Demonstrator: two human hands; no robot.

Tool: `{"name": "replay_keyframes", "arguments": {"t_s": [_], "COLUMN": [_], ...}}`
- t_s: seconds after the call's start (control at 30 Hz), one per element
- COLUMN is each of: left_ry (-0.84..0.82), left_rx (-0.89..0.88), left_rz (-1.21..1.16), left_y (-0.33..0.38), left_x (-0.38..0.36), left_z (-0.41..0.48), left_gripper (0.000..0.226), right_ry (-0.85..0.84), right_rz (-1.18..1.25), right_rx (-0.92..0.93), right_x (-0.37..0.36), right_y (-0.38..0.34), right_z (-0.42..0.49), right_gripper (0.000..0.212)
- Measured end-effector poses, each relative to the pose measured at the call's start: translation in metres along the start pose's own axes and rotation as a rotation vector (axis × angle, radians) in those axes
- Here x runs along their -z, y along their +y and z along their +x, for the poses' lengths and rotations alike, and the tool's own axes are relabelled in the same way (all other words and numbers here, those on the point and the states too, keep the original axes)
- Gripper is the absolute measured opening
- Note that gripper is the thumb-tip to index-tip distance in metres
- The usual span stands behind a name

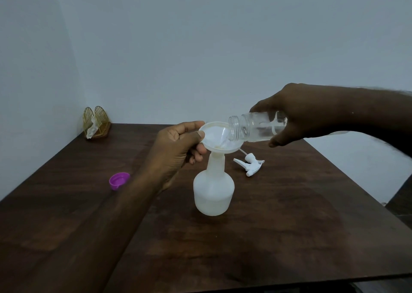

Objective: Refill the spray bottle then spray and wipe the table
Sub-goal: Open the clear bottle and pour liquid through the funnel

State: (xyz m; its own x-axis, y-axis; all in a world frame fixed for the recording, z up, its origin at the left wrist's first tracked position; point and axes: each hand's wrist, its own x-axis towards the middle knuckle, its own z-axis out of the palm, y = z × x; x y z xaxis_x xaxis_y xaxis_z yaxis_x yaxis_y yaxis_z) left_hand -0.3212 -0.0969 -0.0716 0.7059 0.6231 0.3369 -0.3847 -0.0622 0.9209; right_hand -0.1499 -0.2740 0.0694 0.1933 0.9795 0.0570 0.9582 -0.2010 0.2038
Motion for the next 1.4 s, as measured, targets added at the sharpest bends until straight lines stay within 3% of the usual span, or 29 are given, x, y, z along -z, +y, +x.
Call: {"name": "replay_keyframes", "arguments": {"t_s": [0.9,1.4], "left_ry": [-0.007,0.000], "left_rx": [-0.014,-0.007], "left_rz": [0.012,-0.012], "left_y": [0.0032,0.0009], "left_x": [-0.0002,-0.0003], "left_z": [-0.0025,0.0003], "left_gripper": [0.025,0.025], "right_ry": [0.011,0.079], "right_rz": [-0.049,-0.199], "right_rx": [-0.002,0.044], "right_x": [0.0015,0.0000], "right_y": [0.0001,-0.0006], "right_z": [0.0041,0.0064], "right_gripper": [0.073,0.069]}}
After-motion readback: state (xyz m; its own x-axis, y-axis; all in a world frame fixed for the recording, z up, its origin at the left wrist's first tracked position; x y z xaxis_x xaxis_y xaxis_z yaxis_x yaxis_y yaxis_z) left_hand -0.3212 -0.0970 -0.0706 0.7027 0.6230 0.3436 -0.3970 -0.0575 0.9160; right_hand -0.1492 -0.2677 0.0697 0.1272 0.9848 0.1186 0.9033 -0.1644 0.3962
